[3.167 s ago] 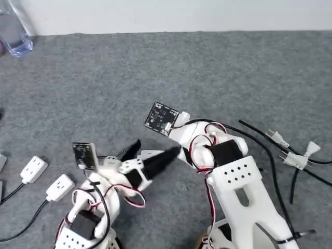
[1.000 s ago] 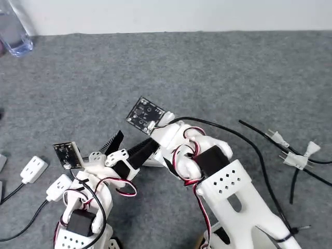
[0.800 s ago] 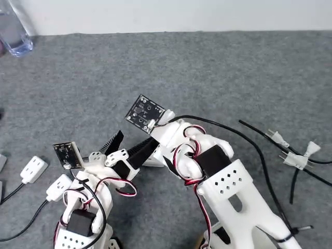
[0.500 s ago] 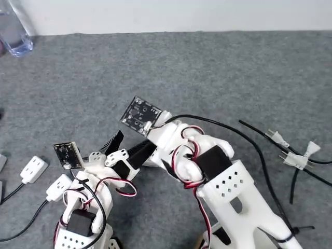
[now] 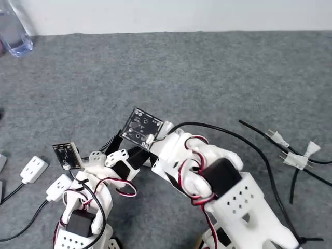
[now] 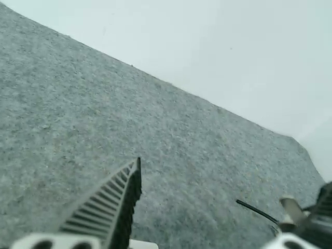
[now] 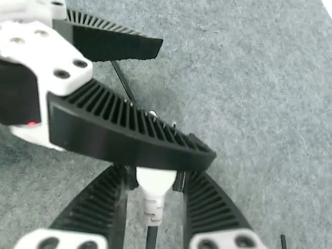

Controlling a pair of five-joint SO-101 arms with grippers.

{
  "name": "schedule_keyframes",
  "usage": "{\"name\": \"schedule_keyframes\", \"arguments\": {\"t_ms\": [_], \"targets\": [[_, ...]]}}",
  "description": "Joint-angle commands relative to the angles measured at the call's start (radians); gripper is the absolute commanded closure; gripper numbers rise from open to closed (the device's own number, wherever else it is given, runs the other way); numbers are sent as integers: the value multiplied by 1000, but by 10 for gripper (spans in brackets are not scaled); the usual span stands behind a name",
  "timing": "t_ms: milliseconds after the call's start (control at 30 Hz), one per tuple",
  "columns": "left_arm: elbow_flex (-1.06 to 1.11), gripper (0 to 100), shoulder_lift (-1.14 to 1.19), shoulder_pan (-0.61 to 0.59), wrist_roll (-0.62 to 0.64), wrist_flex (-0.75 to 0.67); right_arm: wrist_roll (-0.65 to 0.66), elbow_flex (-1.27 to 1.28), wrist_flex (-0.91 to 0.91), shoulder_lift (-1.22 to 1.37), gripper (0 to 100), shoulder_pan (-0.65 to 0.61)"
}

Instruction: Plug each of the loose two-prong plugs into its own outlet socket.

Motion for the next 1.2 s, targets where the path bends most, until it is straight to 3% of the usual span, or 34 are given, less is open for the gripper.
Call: {"name": "schedule_keyframes", "arguments": {"t_ms": [0, 1167], "targets": [[-5, 524, -8, -9, 3, -14, 8, -55, 30, -56, 991, -8], [-5, 524, -9, -5, 3, 6, 26, -120, 61, -120, 991, 47]]}}
